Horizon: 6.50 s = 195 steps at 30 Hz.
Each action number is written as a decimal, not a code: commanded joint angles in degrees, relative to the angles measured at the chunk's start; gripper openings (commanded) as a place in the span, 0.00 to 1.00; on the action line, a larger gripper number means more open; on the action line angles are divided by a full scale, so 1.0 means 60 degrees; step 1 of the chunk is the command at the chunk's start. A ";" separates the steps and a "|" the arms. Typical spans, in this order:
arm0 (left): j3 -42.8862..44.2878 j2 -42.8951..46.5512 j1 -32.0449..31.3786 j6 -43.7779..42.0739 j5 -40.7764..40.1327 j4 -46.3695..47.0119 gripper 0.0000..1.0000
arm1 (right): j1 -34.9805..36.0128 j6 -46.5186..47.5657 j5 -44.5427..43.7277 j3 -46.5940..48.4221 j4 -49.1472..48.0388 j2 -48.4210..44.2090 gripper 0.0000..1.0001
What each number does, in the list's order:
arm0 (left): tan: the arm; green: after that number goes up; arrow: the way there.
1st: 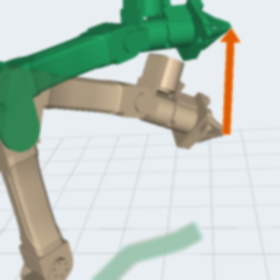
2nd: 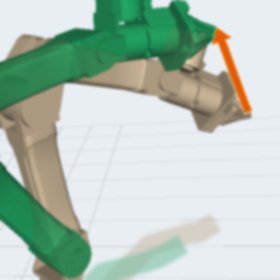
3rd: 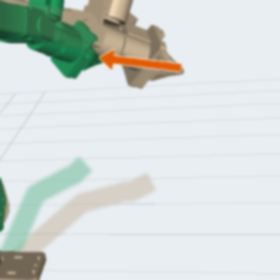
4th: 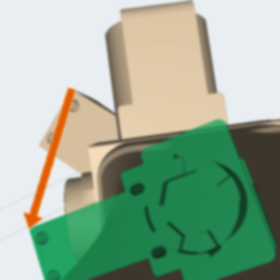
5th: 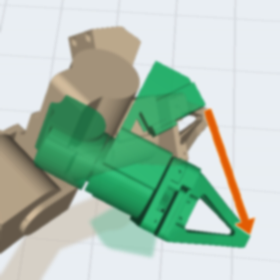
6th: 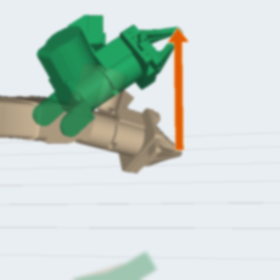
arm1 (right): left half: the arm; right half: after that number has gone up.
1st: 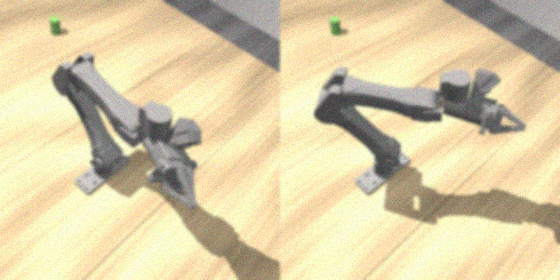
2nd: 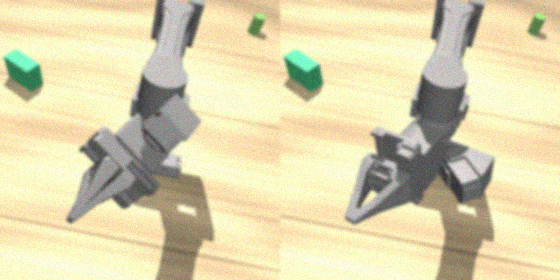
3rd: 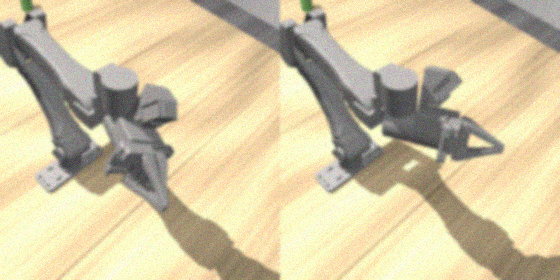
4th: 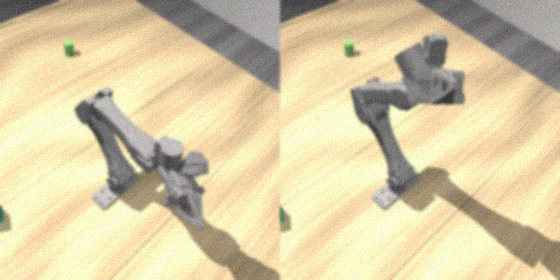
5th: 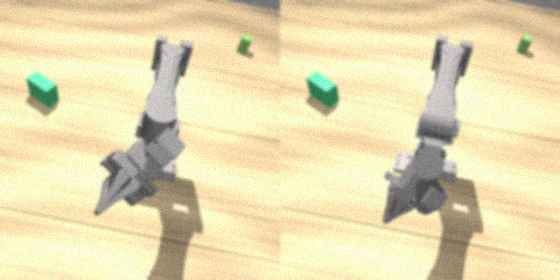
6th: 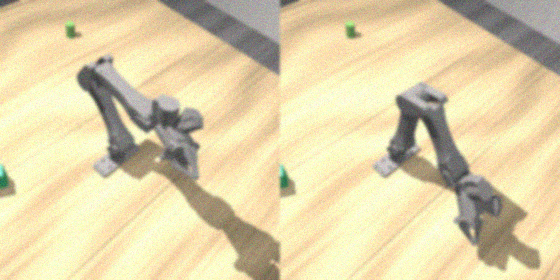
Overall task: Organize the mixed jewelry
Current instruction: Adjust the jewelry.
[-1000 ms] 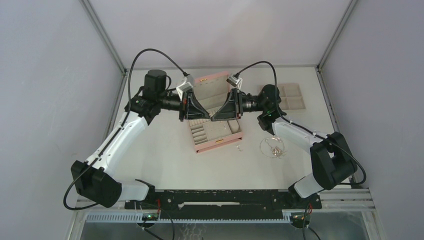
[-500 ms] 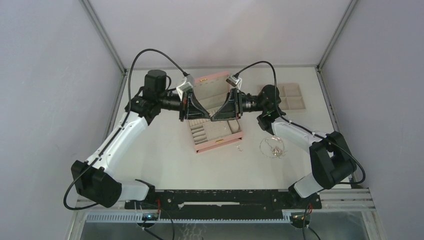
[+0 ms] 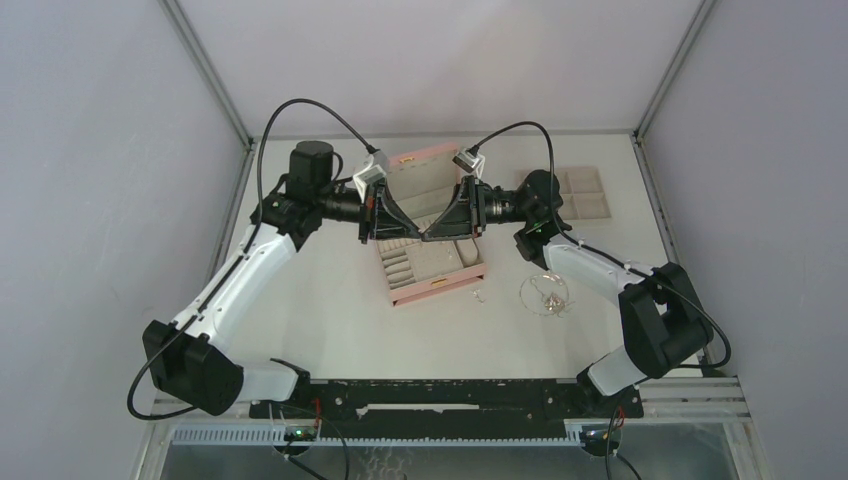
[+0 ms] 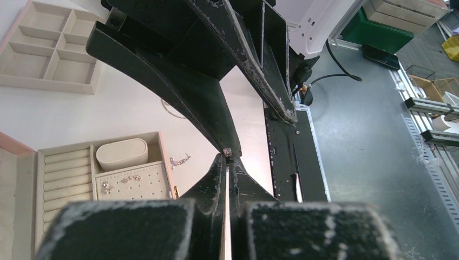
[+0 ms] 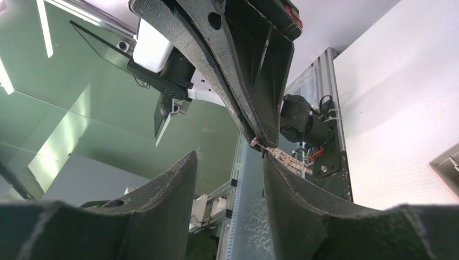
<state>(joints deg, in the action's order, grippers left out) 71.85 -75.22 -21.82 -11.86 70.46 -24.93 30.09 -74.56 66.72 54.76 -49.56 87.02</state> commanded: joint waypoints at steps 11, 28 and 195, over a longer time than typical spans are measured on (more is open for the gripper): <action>-0.0098 0.0320 0.0063 0.0108 -0.0092 0.0183 0.00 | -0.0171 0.0089 -0.0046 0.0028 -0.0294 -0.0085 0.56; -0.0198 0.0427 0.0061 -0.0319 -0.0329 0.0454 0.00 | -0.0388 -0.0149 -0.1363 0.0029 0.1046 -0.0234 0.55; -0.0565 0.0547 0.0244 -0.0293 -0.0507 0.2411 0.34 | -0.0392 -0.2130 -0.0661 0.0677 0.0512 0.0423 0.00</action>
<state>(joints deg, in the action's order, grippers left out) 66.17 -74.06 -21.21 -12.51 67.16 -10.63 27.88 -87.70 62.33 56.75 -43.90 90.35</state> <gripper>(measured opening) 0.335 0.006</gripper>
